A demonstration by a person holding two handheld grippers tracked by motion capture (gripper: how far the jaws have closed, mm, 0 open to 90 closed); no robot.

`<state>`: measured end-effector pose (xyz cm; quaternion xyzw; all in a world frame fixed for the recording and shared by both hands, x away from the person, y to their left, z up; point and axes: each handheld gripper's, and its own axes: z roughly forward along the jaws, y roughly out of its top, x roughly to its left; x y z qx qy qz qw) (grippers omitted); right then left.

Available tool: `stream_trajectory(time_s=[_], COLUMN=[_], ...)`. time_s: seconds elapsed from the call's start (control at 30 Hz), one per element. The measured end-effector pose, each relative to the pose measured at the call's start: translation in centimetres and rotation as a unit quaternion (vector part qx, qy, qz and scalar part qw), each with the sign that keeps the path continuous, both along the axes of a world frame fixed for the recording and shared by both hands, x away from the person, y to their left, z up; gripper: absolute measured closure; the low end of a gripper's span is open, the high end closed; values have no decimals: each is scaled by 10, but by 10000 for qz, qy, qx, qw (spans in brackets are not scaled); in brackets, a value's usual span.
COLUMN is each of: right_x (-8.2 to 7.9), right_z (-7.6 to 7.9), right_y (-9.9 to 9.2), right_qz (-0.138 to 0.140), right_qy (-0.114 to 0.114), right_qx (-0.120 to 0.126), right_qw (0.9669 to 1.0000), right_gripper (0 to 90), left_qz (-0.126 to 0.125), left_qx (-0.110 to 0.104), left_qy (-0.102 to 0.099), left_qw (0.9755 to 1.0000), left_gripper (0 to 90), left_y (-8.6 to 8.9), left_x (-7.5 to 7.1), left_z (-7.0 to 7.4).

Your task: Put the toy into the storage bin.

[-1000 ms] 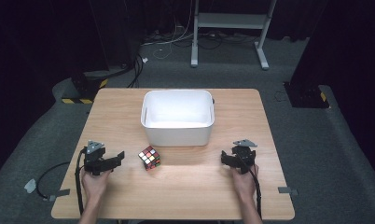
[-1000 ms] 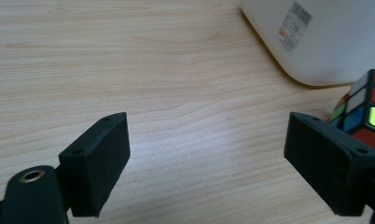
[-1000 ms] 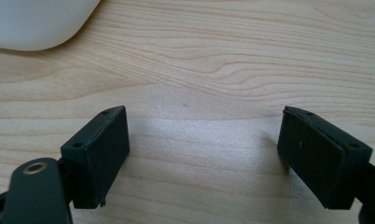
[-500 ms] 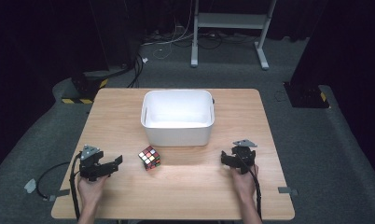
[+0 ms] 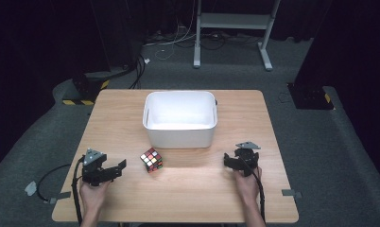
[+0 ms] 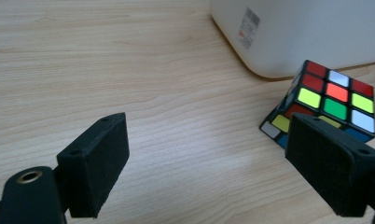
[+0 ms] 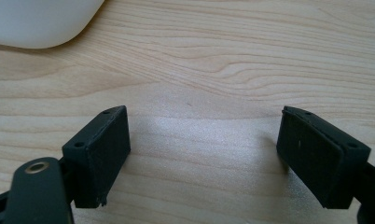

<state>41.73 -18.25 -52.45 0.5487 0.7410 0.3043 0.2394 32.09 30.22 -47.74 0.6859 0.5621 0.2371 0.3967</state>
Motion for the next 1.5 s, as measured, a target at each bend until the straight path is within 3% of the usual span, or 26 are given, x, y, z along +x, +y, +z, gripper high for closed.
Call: stream_trajectory(time_s=[0.1,0.17,0.4,0.77,1.5], right_x=[0,0,0,0,0], right_z=[0,0,0,0,0], right_y=[0,0,0,0,0], right_qz=[10,13,13,12,15], right_qy=[-2,-1,-2,-1,-1], right_qx=[-3,-3,-2,-3,-4], right_qw=[10000,10000,10000,10000,10000], right_gripper=[170,170,170,169,170], left_qz=[-84,-167,-352,-771,-1101], left_qx=[4,117,114,203,318], left_qy=[10,4,-33,73,189], left_qw=[10000,9998,9993,9968,9932], left_gripper=[134,131,127,105,51], left_y=[-3,-8,-17,-38,-67], left_x=[-1,-3,-6,-3,14], left_z=[1,2,4,3,-3])
